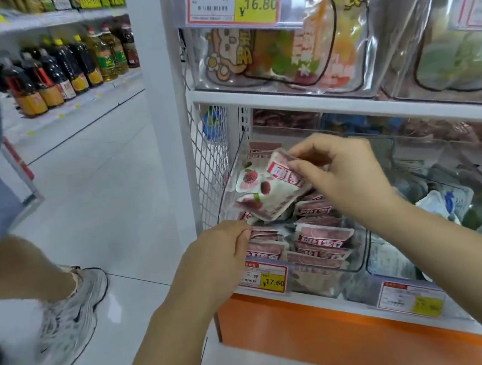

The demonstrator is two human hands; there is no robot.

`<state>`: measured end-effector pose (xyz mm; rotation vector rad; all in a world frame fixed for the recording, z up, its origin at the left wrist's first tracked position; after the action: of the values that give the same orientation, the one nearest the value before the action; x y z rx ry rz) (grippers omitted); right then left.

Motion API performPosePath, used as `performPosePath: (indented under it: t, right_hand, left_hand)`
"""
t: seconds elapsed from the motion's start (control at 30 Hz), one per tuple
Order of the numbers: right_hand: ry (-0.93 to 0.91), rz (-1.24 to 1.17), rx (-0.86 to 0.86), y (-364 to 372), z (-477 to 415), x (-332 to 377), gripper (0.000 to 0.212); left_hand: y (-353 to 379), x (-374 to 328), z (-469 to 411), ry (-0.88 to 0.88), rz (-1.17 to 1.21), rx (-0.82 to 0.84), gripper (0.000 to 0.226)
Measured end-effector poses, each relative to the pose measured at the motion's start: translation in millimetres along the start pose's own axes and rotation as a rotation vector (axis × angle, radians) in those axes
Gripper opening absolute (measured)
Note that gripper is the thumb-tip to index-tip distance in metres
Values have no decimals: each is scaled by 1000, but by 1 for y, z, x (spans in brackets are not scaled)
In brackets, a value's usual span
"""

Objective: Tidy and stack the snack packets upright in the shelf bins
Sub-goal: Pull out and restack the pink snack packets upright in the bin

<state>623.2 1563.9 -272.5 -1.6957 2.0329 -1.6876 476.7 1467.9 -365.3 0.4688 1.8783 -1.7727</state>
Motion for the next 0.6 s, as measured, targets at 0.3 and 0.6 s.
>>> performPosePath:
  t: [0.3,0.6]
  right_hand:
    - [67,320,543,71,-21,-21,12]
    - [86,248,762,60,2,-24,31]
  left_hand:
    - [-2,-3,0,8,-17,-25,32]
    - [-10,-23,-2,74,-99,-242,35]
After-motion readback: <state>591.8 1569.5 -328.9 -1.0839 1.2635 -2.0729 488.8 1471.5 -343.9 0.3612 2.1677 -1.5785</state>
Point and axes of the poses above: each hand's wrist, its own z-axis away from the middle knuckle, its own y-axis out of the palm, x = y × z, the point moved 4 cm from there along -z, towards the middle knuckle, and after that the axes turned 8 degrees about x, right-handed, at the moved point
